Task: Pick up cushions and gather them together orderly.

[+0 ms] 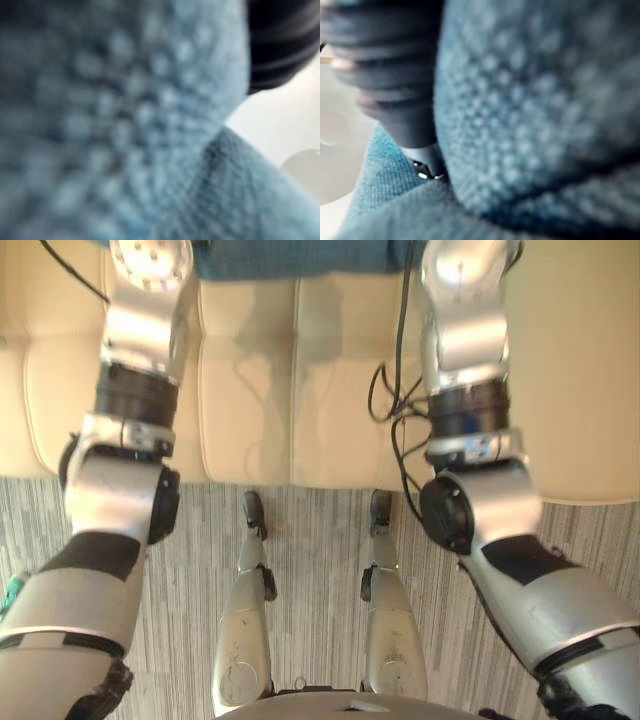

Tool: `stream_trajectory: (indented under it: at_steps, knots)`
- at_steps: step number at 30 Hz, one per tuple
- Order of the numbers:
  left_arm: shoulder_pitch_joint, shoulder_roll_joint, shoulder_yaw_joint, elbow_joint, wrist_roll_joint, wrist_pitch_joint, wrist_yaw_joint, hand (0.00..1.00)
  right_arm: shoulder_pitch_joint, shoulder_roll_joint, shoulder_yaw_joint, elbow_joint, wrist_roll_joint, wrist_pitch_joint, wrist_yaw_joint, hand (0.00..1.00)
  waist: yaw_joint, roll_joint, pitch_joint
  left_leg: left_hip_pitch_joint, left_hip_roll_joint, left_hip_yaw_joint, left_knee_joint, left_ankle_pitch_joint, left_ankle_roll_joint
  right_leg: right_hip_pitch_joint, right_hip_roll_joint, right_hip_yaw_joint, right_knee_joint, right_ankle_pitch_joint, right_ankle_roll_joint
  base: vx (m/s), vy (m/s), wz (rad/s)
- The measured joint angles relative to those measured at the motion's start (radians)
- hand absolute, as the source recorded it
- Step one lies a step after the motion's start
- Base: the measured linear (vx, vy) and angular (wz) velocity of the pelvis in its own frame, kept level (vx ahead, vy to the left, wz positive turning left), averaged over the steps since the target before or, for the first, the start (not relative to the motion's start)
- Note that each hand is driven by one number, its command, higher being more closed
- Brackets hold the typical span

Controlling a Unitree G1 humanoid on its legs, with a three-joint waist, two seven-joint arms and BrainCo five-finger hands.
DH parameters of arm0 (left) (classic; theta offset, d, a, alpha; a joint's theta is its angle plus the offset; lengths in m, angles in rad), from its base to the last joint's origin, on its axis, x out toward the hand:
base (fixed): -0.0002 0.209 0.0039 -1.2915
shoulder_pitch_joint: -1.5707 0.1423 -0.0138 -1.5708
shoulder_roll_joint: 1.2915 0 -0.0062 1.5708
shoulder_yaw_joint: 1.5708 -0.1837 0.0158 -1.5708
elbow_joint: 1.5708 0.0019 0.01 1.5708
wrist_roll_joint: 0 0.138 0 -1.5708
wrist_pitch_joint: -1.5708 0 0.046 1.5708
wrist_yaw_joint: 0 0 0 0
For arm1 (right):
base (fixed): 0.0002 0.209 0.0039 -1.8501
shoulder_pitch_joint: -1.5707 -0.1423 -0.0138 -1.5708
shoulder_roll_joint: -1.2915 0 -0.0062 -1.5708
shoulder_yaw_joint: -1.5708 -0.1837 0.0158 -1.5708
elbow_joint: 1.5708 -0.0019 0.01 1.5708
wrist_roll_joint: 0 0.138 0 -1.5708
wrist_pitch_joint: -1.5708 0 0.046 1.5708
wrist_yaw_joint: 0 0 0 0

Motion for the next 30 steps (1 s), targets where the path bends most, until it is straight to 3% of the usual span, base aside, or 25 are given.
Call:
stream_trajectory:
  at_steps: [4,9,15,22,30]
  knots:
    - [-0.057,-0.033,0.029,0.0,0.013,0.021,0.026,0.0,-0.055,-0.035,-0.019,0.0,0.045,0.022,-0.04,0.0,0.013,0.007,0.005,-0.099,0.0,-0.015,0.0,0.02,-0.003,-0.083,-0.002,-0.027,0.008,0.0,0.001,-0.02,0.054,0.18]
    - [-0.079,-0.058,0.033,0.077,0.02,0.069,-0.034,0.0,-0.054,-0.096,-0.01,0.049,0.158,0.063,0.022,0.0,0.027,0.006,0.007,-0.209,0.0,-0.01,0.0,0.045,-0.012,-0.194,-0.007,-0.044,0.037,-0.005,0.004,0.04,0.055,0.07]
    - [-0.042,-0.062,0.024,0.091,0.035,0.078,-0.104,0.0,-0.009,-0.134,0.06,0.051,0.23,0.063,0.098,0.0,0.022,0.005,0.008,-0.294,0.01,-0.005,0.0,0.059,-0.022,-0.293,-0.002,-0.044,0.075,-0.011,0.004,0.04,0.026,-0.02]
    - [0.075,-0.082,0.037,0.065,0.025,0.072,-0.134,0.0,0.129,-0.132,0.066,-0.018,0.247,0.049,0.129,0.0,0.019,0.004,0.008,-0.302,0.022,0.016,0.0,0.059,-0.022,-0.355,0.005,-0.034,0.175,-0.056,-0.003,0.0,0.004,-0.05]
    - [0.208,-0.079,0.118,0.027,0.011,0.061,-0.157,0.0,0.227,-0.118,0.067,-0.075,0.247,0.039,0.164,0.0,0.0,0.004,0.008,-0.289,0.026,0.026,0.0,0.061,-0.02,-0.361,0.01,-0.015,0.2,-0.061,-0.002,-0.01,-0.014,-0.02]
